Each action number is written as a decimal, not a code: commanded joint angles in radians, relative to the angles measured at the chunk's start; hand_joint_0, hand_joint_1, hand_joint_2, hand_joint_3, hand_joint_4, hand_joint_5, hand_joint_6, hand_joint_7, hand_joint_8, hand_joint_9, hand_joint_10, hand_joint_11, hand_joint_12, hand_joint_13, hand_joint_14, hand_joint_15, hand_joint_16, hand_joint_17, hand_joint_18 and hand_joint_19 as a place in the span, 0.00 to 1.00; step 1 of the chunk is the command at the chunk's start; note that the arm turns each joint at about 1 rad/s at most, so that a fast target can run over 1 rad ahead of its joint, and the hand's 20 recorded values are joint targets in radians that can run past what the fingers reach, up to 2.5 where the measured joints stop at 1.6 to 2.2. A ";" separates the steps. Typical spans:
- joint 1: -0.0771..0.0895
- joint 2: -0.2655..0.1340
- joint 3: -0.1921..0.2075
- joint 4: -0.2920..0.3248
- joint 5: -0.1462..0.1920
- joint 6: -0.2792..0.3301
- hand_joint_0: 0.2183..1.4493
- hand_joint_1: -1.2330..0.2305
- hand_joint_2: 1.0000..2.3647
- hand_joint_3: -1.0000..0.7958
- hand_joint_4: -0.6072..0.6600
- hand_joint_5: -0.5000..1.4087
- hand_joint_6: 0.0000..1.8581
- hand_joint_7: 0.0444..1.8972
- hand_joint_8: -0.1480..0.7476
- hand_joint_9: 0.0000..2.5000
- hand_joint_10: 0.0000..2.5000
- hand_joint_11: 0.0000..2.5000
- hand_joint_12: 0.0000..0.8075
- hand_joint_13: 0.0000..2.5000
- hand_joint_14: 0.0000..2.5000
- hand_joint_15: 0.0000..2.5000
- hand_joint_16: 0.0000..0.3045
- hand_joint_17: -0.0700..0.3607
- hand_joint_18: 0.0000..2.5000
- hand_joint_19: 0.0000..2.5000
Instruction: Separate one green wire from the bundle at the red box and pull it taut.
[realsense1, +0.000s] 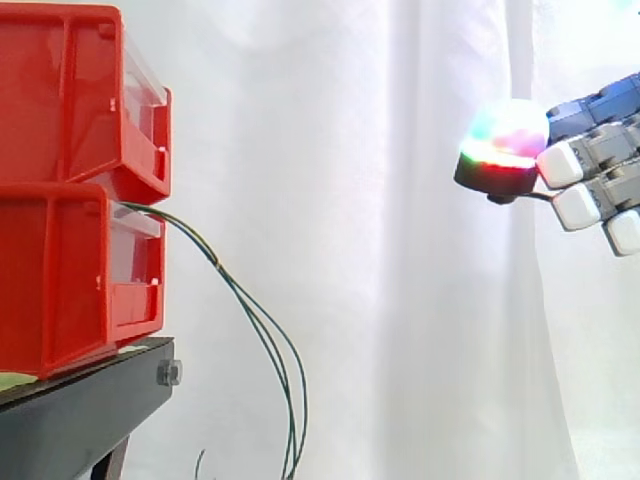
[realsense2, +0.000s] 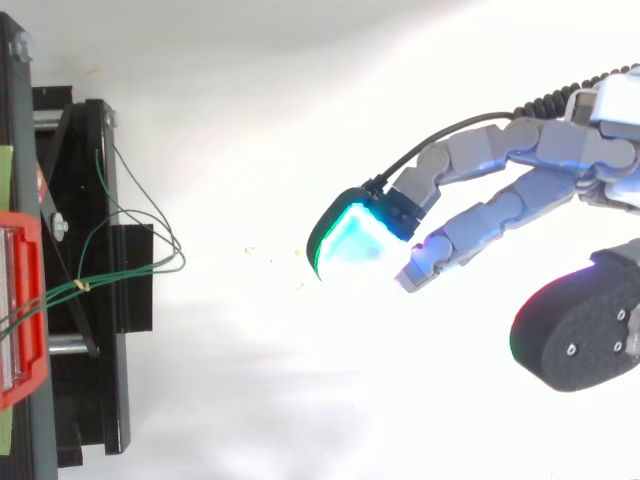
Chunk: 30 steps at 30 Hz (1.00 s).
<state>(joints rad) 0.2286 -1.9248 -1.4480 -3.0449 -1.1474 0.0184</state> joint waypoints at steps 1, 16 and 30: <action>0.000 0.000 0.000 0.000 0.000 0.000 0.28 0.49 0.00 0.29 0.68 0.16 0.27 0.34 0.47 0.30 0.00 0.07 0.33 0.29 0.00 0.07 0.15 0.40 0.29 0.13; 0.000 0.001 0.000 -0.002 0.001 0.000 0.28 0.45 0.00 0.28 0.68 0.15 0.27 0.34 0.47 0.30 0.00 0.07 0.32 0.29 0.00 0.06 0.11 0.34 0.26 0.09; -0.014 -0.028 0.000 0.012 -0.008 -0.043 0.28 0.46 0.00 0.28 0.68 0.15 0.27 0.34 0.48 0.30 0.00 0.07 0.31 0.29 0.00 0.06 0.11 0.33 0.26 0.09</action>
<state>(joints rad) 0.2238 -1.9324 -1.4480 -3.0430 -1.1520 0.0070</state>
